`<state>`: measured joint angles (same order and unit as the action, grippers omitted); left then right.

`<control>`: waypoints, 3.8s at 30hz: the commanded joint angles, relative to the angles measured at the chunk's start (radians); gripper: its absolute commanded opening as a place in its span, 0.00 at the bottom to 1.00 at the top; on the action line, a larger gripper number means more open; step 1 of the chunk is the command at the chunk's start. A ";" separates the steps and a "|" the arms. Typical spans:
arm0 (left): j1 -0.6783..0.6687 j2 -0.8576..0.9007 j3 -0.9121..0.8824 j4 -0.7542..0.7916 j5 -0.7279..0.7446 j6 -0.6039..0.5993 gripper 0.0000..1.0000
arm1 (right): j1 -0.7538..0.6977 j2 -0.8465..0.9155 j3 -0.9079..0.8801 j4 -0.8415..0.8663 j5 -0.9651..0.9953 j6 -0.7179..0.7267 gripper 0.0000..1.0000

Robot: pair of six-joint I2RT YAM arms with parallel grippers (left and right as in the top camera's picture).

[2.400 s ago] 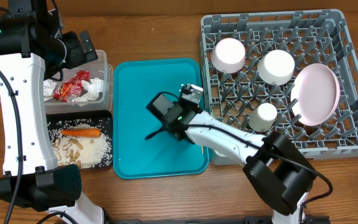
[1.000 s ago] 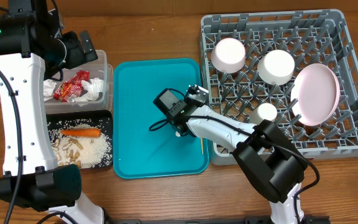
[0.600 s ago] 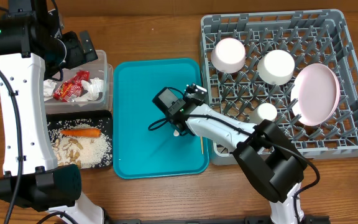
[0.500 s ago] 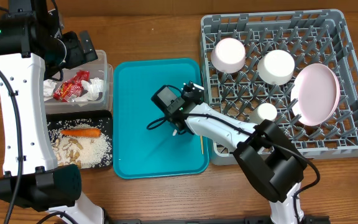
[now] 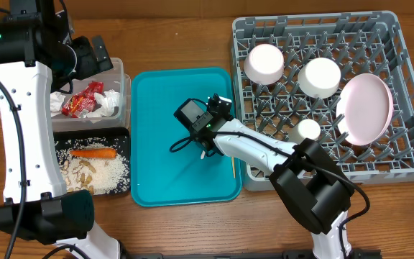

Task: Sort waste into correct bins and load items into the dishwasher
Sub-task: 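Lift the fork and carry it into the rack with the right gripper, then insert the fork into the rack slot and open the right gripper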

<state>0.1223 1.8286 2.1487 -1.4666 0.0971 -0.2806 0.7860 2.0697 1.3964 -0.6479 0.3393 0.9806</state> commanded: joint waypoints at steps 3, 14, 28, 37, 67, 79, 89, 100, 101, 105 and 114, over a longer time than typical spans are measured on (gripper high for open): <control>0.002 -0.002 0.013 0.001 0.004 0.004 1.00 | 0.005 0.023 0.011 -0.008 -0.027 -0.013 0.04; 0.002 -0.002 0.013 0.001 0.004 0.004 1.00 | 0.005 -0.087 0.032 -0.016 -0.091 -0.190 0.04; 0.002 -0.002 0.013 0.001 0.004 0.004 1.00 | -0.018 -0.394 0.032 -0.094 -0.088 -0.545 0.04; 0.002 -0.002 0.013 0.001 0.004 0.004 1.00 | -0.146 -0.478 0.032 -0.277 -0.050 -0.638 0.04; 0.001 -0.002 0.013 0.002 0.004 0.004 1.00 | -0.369 -0.472 -0.100 -0.325 -0.050 -0.675 0.04; 0.002 -0.002 0.013 0.001 0.004 0.004 1.00 | -0.369 -0.472 -0.217 -0.195 -0.056 -0.727 0.04; 0.002 -0.002 0.013 0.001 0.004 0.004 1.00 | -0.369 -0.456 -0.220 -0.167 -0.056 -0.727 0.04; 0.002 -0.002 0.013 0.001 0.004 0.004 1.00 | -0.369 -0.403 -0.232 -0.139 -0.056 -0.727 0.04; 0.001 -0.002 0.013 0.001 0.004 0.004 1.00 | -0.369 -0.403 -0.233 -0.138 -0.056 -0.727 0.04; -0.003 -0.002 0.013 0.001 0.004 0.004 1.00 | -0.369 -0.403 -0.233 -0.139 -0.056 -0.727 0.04; -0.004 -0.002 0.013 0.001 0.004 0.004 1.00 | -0.369 -0.403 -0.233 -0.139 -0.056 -0.727 0.29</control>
<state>0.1215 1.8286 2.1487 -1.4666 0.0971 -0.2806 0.4149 1.6608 1.1687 -0.7929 0.2779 0.2638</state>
